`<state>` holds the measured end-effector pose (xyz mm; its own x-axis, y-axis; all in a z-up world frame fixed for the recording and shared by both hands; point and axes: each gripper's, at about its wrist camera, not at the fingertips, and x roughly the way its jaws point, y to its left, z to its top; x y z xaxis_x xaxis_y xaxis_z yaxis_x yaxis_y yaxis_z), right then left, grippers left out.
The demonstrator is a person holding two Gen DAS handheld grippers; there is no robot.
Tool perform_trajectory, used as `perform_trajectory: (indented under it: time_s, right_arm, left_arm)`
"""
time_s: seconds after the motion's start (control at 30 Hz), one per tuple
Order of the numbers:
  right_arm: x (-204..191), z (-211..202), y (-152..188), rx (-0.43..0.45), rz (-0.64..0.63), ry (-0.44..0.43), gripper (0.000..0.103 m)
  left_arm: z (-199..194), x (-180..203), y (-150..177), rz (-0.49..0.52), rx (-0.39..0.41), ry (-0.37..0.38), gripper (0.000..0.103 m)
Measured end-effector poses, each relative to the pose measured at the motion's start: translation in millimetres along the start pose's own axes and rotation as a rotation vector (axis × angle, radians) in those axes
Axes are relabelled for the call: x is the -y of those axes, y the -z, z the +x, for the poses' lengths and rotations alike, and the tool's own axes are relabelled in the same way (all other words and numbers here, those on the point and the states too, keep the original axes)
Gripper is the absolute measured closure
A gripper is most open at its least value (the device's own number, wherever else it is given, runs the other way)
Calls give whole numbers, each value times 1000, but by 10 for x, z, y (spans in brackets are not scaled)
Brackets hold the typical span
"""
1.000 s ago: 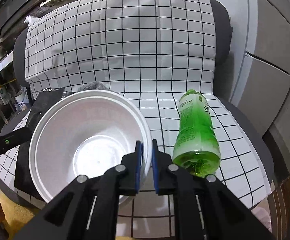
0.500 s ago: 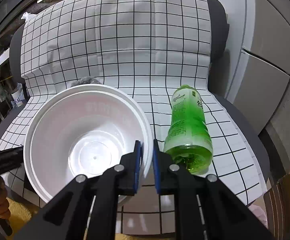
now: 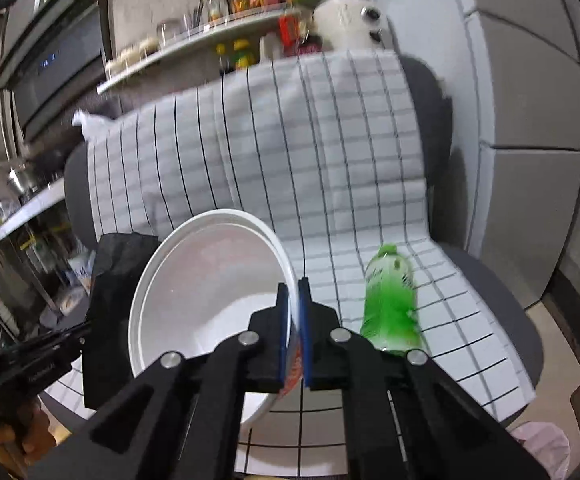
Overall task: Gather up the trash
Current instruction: 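Grasp the black cloth with the left gripper while the right holds the bowl, then carry bowl and black cloth to the pink bin and open both grippers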
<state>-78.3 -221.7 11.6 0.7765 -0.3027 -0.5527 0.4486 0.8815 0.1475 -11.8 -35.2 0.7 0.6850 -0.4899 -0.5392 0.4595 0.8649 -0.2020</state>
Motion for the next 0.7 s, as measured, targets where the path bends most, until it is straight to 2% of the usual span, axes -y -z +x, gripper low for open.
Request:
perform_trajectory:
  time_s: [0.13, 0.2, 0.43, 0.7]
  right_arm:
    - [139, -312, -5, 40, 12, 62, 97]
    - [259, -498, 35, 59, 9, 136, 97]
    - [774, -1035, 282, 71, 55, 333, 97]
    - [1512, -1638, 693, 67, 147, 569, 97]
  left_arm:
    - [-143, 309, 11, 60, 39, 21, 99]
    - [-136, 461, 33, 85, 37, 49, 99]
    - [-82, 1233, 246, 202, 16, 221, 99]
    - [45, 2134, 647, 337, -30, 436, 99]
